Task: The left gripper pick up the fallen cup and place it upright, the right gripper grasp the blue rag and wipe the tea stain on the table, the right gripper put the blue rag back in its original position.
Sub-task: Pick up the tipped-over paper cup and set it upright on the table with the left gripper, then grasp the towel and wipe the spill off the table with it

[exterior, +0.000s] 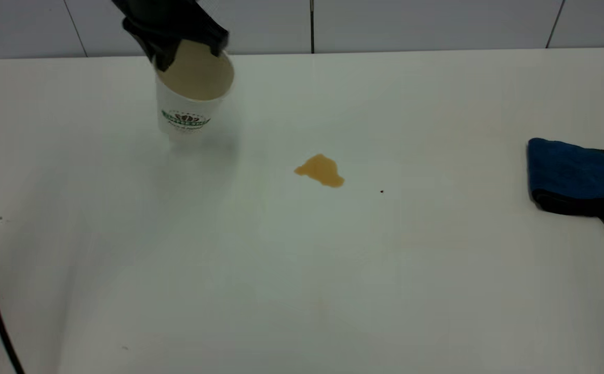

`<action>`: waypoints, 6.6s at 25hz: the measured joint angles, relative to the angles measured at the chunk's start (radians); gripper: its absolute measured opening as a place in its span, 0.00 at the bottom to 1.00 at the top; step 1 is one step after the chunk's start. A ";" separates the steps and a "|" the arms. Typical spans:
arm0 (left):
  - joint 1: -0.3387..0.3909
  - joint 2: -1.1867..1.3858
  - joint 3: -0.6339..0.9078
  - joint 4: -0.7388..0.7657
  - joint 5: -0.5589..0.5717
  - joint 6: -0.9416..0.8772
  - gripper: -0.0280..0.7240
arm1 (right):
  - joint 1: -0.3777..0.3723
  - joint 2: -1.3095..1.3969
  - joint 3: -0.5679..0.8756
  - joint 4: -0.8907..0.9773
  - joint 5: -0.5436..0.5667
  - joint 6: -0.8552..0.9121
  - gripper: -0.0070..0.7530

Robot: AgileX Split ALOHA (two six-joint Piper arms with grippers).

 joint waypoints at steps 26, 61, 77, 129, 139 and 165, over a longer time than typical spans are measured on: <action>0.183 0.086 0.000 -0.653 -0.115 0.631 0.05 | 0.000 0.000 0.000 0.000 0.000 0.000 0.69; 0.183 -0.638 -0.004 -0.611 0.388 0.518 0.73 | 0.000 0.000 0.000 0.000 0.000 0.000 0.69; 0.183 -1.354 0.834 -0.491 0.426 0.373 0.73 | 0.000 0.000 0.000 0.000 0.000 0.000 0.69; 0.341 -2.258 1.183 -0.339 0.403 0.240 0.73 | 0.000 1.273 -0.212 0.545 -0.650 -0.725 0.87; 0.341 -2.258 1.183 -0.339 0.404 0.240 0.73 | -0.020 1.843 -0.451 0.549 -0.806 -0.819 0.81; 0.341 -2.258 1.183 -0.340 0.404 0.240 0.73 | -0.144 2.407 -0.717 0.570 -1.115 -0.781 0.74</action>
